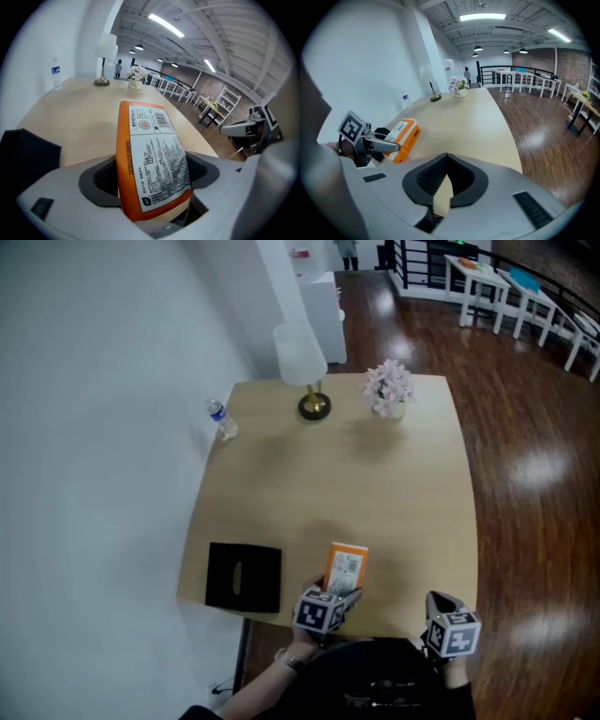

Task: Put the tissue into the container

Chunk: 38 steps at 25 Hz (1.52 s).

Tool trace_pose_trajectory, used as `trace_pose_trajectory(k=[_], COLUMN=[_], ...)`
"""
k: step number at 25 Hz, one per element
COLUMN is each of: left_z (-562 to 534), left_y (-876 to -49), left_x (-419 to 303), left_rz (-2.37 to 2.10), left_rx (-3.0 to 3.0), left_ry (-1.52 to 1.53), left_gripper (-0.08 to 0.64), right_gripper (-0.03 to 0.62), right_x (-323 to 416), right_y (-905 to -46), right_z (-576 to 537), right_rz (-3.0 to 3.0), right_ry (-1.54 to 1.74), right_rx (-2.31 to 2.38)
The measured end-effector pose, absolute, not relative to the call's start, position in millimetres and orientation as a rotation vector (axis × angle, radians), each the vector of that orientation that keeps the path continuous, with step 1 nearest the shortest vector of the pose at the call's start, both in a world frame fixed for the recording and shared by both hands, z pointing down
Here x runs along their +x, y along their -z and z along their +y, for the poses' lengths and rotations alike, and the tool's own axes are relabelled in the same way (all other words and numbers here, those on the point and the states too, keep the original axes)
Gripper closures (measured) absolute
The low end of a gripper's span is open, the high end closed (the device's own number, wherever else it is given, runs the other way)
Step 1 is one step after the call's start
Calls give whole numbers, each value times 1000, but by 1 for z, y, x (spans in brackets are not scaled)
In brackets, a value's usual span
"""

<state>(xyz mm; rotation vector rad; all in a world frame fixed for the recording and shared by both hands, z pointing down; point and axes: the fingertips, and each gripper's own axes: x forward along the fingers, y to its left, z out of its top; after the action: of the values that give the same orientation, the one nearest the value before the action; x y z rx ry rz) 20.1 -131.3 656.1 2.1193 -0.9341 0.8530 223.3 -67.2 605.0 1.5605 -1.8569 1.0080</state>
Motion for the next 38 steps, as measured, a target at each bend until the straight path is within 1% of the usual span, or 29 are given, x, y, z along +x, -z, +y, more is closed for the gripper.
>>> trace_pose_trajectory(k=[4, 8, 12, 18, 25, 32, 38], left_z=[-127, -125, -122, -129, -143, -150, -154], left_y=[-618, -595, -595, -601, -621, -658, -668], left_x=[-39, -129, -206, -278, -317, -328, -314], left_rz=[-995, -1137, -1227, -1260, -1194, -1218, -1229], left_rx=[2111, 2051, 1971, 1919, 1917, 1884, 1925], left_ry=[-747, -711, -698, -705, -814, -845, -838], left_gripper=[143, 143, 143, 143, 143, 135, 130], right_gripper=[592, 592, 592, 592, 592, 592, 592], right_x=[196, 164, 132, 97, 81, 82, 79], right_y=[-605, -605, -604, -611, -608, -607, -603], right_z=[-69, -72, -73, -75, -67, -59, -59], right_rz=[-1874, -1905, -1922, -1926, -1912, -1873, -1863], right_ry=[-997, -977, -966, -963, -962, -976, -966], right_rx=[1547, 1512, 1484, 1472, 1497, 1548, 1550])
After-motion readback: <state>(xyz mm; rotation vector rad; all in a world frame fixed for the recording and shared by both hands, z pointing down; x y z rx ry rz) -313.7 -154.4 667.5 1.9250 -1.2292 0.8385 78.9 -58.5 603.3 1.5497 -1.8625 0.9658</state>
